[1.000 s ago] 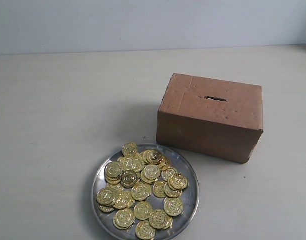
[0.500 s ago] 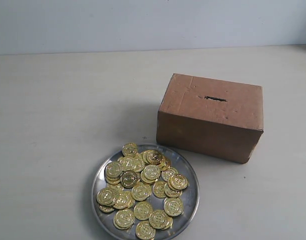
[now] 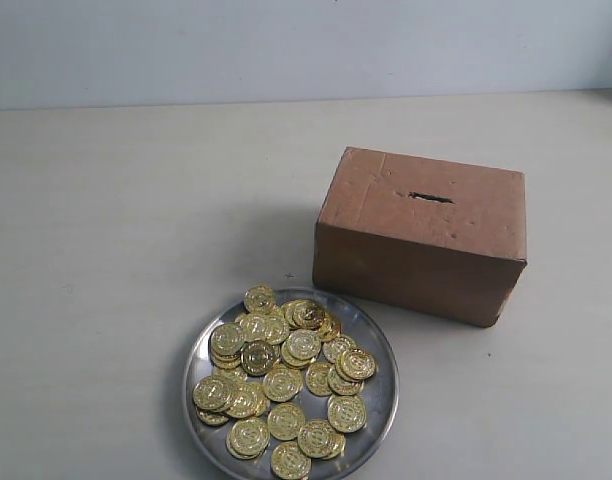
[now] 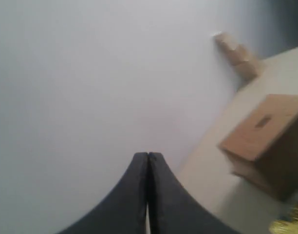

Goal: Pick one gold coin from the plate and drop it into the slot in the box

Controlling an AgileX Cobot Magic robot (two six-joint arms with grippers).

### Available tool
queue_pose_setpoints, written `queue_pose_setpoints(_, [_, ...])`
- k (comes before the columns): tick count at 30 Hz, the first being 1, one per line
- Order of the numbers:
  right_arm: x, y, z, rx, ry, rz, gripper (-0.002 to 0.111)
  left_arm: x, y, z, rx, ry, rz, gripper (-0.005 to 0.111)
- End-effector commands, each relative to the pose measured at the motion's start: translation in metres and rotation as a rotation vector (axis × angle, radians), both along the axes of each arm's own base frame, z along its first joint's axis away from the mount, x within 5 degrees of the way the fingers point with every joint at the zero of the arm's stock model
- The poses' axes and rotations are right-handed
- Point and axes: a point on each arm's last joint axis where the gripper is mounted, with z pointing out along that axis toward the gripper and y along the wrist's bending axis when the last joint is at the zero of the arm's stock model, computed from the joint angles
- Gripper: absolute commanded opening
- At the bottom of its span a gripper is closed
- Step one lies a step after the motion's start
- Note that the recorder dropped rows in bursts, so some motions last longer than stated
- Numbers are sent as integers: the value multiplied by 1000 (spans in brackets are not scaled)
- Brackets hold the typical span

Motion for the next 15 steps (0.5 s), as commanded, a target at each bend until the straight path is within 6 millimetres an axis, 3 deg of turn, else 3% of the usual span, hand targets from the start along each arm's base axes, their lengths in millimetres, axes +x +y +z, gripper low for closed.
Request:
queue_pose_setpoints(1, [3,3,-15,-6,-22,19,72,18,35,7,-219,-216,408,0])
queue_pose_setpoints(4, [5,3,-22,-7,-20,27,72,23,50,-3,-277,-284,579,0])
queue_pose_setpoints(15, [4,2,-27,-14,29,13,72,40,34,-61,98,-216,527,0])
